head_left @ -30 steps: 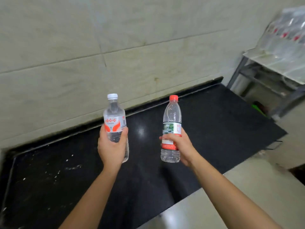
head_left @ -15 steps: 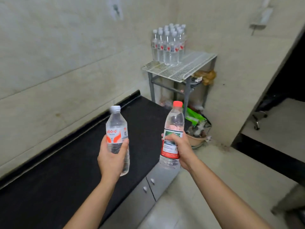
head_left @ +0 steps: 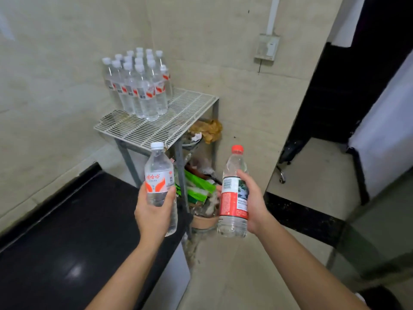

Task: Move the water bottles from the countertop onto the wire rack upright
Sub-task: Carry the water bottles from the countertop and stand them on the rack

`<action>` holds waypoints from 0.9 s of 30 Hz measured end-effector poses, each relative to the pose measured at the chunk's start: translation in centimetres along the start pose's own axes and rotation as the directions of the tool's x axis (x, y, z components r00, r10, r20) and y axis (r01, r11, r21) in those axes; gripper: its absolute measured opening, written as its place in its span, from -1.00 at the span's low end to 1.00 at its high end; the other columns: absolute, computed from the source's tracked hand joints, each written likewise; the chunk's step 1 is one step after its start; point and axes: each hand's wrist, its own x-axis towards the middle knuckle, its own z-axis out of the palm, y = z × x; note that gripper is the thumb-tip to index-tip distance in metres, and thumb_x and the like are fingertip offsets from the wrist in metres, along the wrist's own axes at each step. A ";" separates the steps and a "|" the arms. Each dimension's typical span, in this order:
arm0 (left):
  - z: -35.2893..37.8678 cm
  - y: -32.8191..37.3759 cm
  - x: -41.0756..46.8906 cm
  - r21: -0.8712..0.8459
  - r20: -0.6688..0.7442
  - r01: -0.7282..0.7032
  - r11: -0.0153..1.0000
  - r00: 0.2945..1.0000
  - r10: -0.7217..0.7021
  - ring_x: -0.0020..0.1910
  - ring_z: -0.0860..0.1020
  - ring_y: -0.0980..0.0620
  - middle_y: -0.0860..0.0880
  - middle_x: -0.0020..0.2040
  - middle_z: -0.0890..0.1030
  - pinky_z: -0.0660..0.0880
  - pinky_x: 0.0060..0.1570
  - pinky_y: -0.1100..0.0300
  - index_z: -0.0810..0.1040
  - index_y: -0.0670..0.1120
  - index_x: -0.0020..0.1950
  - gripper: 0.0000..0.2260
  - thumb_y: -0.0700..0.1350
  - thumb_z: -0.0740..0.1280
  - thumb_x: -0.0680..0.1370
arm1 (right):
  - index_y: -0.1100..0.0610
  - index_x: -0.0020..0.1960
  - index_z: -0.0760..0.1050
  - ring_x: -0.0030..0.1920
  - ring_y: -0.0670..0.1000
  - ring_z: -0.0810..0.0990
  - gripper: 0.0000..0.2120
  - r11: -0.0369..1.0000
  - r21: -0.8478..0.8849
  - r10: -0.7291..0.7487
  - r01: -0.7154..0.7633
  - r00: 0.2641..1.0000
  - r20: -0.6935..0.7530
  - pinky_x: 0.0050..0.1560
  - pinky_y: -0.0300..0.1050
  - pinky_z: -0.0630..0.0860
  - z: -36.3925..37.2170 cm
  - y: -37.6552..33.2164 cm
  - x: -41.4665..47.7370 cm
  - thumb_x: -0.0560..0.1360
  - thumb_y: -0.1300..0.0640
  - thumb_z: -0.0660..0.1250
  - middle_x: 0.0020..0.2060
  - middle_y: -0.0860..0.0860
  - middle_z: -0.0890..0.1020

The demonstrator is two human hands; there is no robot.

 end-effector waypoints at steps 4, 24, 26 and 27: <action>6.1 2.5 6.9 -0.028 0.025 -0.052 0.998 0.998 0.053 0.02 0.65 0.13 0.11 0.04 0.68 0.59 0.11 0.00 0.55 0.11 0.21 -0.62 0.08 0.53 0.44 | 0.18 -0.19 0.54 -0.51 0.03 0.58 -0.57 0.995 -0.094 -0.027 0.024 0.999 -0.022 -0.43 -0.13 0.60 0.3 -7.0 4.8 0.33 -0.22 0.44 -0.39 0.12 0.60; 26.4 8.6 29.9 0.083 -0.328 -0.133 0.988 0.932 0.153 0.08 0.56 0.37 0.18 0.12 0.60 0.50 0.08 0.39 0.48 -0.01 0.33 -0.56 -0.05 0.49 0.49 | 0.01 0.13 0.59 -0.10 0.14 0.73 -0.58 0.836 -0.462 -0.166 0.295 0.939 0.300 0.07 0.12 0.64 6.9 -29.7 39.5 0.36 -0.13 0.56 -0.03 0.09 0.74; 27.3 8.8 31.5 0.092 -0.382 -0.122 0.988 0.912 0.148 0.02 0.53 0.46 0.21 0.10 0.57 0.45 -0.03 0.53 0.45 -0.03 0.32 -0.57 -0.09 0.49 0.50 | -0.01 0.12 0.63 -0.05 0.08 0.75 -0.54 0.769 -0.512 -0.208 0.382 0.908 0.365 0.11 0.14 0.65 8.9 -31.0 41.9 0.32 -0.22 0.55 -0.04 0.02 0.76; 27.6 8.8 32.3 0.102 -0.420 -0.114 0.988 0.895 0.147 -0.01 0.51 0.50 0.21 0.09 0.55 0.42 -0.08 0.58 0.43 -0.03 0.31 -0.57 -0.11 0.49 0.50 | -0.02 0.12 0.64 -0.04 0.06 0.75 -0.61 0.741 -0.514 -0.225 0.432 0.881 0.416 0.11 0.12 0.66 9.8 -31.3 43.0 0.38 -0.19 0.54 -0.04 0.00 0.76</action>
